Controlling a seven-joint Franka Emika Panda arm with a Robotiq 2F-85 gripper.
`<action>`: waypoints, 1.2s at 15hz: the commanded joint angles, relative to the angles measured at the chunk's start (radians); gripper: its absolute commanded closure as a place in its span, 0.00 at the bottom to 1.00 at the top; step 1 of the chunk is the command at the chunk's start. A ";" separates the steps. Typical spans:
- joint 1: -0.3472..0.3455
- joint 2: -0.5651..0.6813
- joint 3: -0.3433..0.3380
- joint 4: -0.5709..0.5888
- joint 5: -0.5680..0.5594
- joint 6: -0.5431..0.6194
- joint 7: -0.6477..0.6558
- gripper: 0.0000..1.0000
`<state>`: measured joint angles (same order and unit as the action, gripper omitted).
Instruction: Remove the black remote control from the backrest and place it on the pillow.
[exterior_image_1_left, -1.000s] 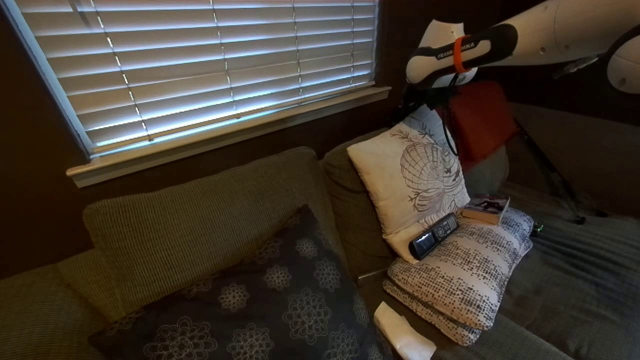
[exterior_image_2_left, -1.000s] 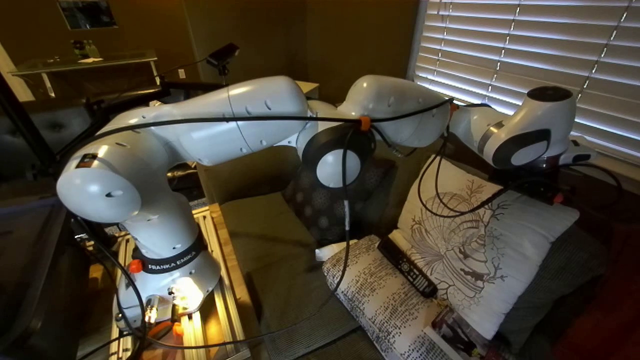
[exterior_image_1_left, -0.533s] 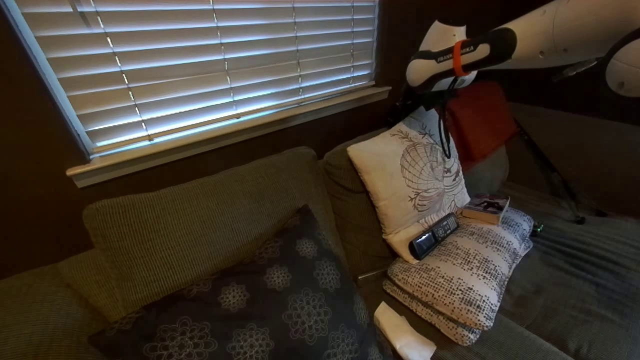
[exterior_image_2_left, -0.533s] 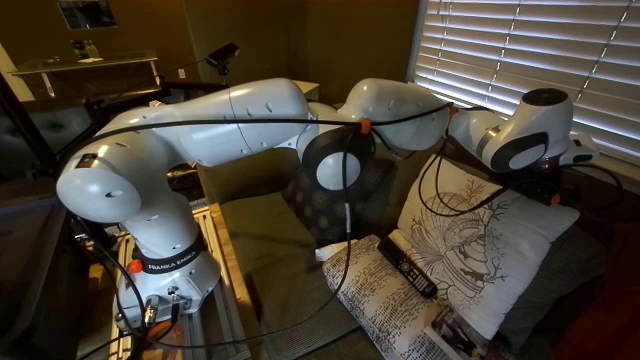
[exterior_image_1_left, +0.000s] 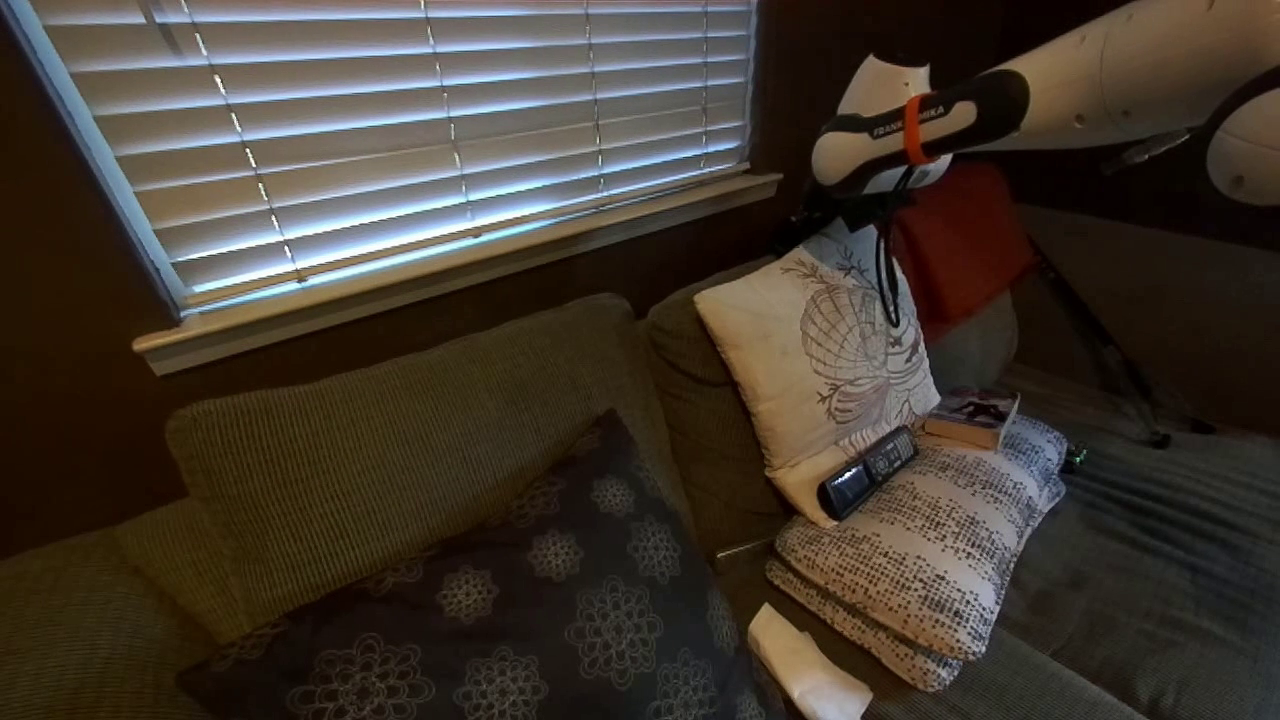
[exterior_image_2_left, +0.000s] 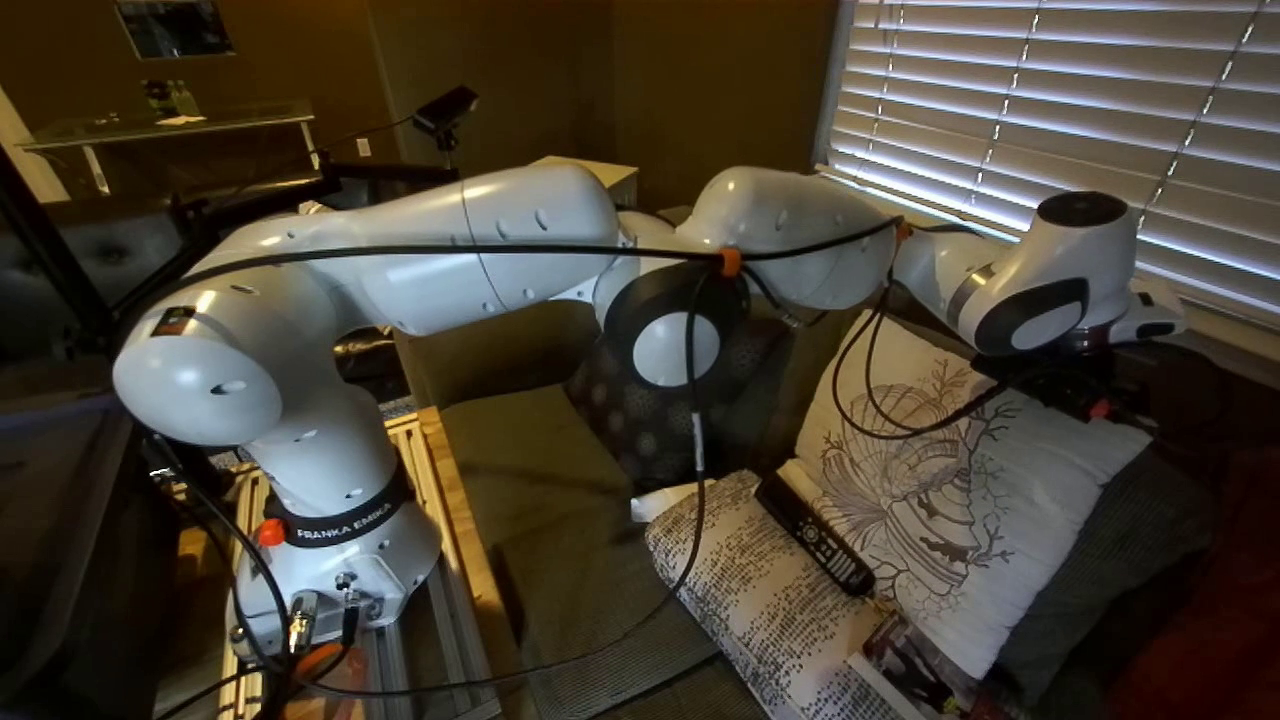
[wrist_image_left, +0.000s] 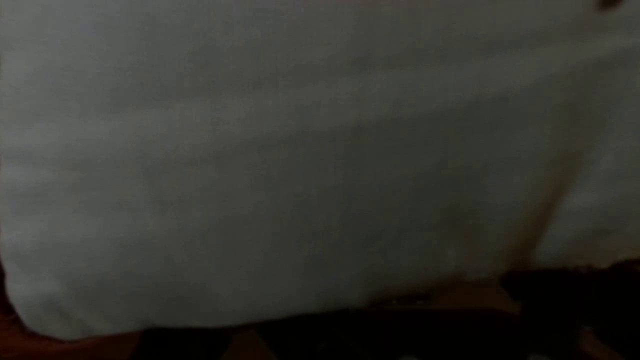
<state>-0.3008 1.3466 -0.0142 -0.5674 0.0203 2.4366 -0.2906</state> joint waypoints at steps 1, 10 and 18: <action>0.000 0.030 0.001 0.052 -0.001 -0.029 -0.001 0.41; 0.003 -0.001 0.017 0.036 0.006 -0.086 -0.045 0.66; -0.003 -0.048 0.056 0.040 0.016 -0.113 -0.088 0.66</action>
<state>-0.2973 1.3212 0.0132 -0.5408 0.0200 2.3526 -0.3369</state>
